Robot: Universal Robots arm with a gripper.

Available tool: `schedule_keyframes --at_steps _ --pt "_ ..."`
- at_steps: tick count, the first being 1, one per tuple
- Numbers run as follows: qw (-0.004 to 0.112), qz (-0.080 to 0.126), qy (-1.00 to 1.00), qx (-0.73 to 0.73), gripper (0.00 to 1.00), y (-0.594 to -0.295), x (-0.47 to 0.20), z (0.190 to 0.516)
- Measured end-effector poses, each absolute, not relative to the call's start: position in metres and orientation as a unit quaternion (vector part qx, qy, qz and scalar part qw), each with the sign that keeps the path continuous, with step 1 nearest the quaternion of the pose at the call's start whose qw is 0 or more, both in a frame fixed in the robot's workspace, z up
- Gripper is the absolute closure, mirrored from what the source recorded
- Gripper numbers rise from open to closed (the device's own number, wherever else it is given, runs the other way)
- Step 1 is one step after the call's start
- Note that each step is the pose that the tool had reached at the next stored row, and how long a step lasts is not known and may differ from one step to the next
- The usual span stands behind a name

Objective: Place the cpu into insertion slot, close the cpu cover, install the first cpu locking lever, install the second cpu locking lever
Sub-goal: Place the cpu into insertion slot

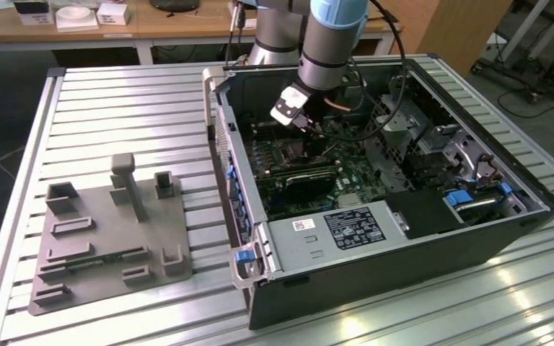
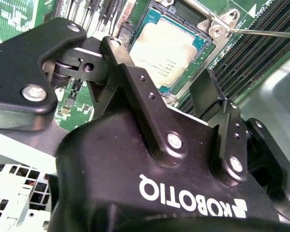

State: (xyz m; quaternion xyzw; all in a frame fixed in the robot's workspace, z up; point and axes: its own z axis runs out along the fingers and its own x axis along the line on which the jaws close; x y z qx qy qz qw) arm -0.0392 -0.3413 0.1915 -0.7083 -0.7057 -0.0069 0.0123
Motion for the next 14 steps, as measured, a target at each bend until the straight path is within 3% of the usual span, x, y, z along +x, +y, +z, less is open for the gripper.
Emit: schedule_keyframes --at_steps 14 --pt "0.012 -0.007 -0.706 -0.708 0.26 -0.3349 -0.0443 0.1916"
